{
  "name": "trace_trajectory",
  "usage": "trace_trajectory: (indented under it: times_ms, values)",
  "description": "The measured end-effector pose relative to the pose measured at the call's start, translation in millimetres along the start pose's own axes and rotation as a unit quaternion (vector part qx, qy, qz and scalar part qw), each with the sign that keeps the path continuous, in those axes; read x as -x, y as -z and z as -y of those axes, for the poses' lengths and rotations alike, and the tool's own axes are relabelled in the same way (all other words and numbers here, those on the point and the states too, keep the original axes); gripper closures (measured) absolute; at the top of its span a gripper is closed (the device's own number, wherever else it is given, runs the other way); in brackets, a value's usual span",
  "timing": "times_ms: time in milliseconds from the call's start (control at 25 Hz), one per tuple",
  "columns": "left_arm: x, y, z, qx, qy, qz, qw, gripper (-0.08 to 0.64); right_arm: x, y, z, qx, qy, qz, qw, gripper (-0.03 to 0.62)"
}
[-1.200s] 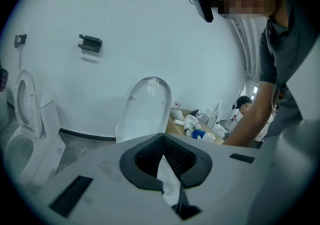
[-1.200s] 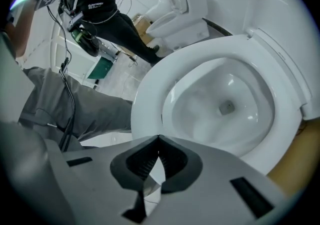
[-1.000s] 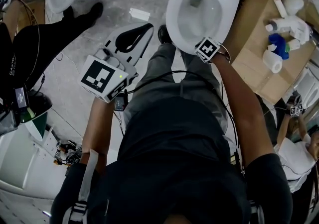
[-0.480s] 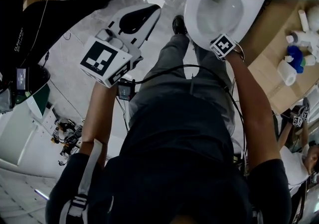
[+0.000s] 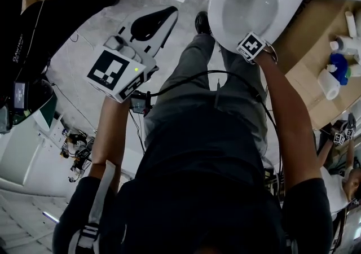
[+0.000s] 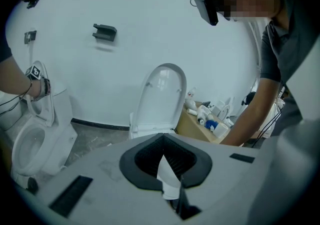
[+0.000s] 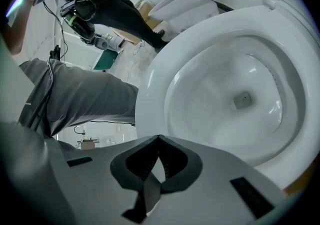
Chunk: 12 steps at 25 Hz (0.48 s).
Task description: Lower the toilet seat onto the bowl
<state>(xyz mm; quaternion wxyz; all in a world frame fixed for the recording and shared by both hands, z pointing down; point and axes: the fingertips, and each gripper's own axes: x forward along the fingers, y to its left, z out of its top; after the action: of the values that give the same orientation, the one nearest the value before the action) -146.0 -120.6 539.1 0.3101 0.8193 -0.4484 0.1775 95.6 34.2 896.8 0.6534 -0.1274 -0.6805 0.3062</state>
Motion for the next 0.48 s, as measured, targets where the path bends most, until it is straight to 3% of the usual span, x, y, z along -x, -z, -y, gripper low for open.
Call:
trace_trajectory:
  times_ms: [200, 480]
  values:
    - [-6, 6, -2, 0.001, -0.002, -0.001, 1.0, 0.555, -11, 0, 0, 0.006, -0.019, -0.007, 1.0, 0.584]
    - [-7, 17, -7, 0.007, -0.004, -0.012, 0.9999, 0.555, -19, 5, 17, 0.018, 0.012, -0.035, 0.999, 0.584]
